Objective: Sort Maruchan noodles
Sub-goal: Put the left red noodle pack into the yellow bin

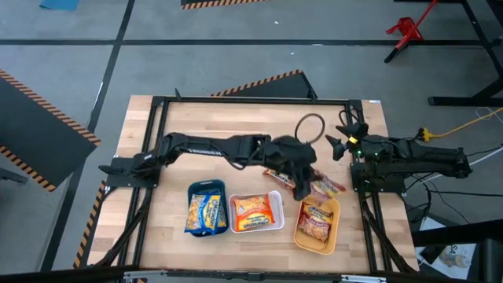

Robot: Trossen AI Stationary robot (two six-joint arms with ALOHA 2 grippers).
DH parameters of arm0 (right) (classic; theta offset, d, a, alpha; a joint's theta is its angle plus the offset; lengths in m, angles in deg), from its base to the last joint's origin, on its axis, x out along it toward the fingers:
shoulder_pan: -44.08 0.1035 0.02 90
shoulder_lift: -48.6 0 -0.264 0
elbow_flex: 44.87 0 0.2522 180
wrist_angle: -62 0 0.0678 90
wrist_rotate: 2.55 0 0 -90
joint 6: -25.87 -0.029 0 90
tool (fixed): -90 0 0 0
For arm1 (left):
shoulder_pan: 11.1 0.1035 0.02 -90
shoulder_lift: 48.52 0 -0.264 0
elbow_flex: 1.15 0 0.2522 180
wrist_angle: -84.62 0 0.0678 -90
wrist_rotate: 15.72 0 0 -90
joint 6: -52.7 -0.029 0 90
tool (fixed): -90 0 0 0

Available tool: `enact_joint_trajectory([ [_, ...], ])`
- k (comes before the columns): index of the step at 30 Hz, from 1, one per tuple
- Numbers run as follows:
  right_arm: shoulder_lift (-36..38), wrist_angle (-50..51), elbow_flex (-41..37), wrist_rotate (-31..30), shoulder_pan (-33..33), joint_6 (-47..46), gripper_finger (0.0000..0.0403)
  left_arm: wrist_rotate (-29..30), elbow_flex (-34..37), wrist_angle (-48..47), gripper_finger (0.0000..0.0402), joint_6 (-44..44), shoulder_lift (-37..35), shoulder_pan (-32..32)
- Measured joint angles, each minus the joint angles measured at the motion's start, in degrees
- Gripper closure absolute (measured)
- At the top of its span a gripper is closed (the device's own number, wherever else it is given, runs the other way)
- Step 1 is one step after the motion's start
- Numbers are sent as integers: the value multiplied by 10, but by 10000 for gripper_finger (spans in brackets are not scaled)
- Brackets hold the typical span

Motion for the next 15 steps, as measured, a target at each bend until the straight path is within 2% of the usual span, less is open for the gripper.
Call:
enact_joint_trajectory([
  [3,2,9,0,-29,0,-29,109,-15,0,2,397,3,10,-12],
  [15,1,7,0,-27,0,-51,109,-110,0,2,397,-16,83,-38],
])
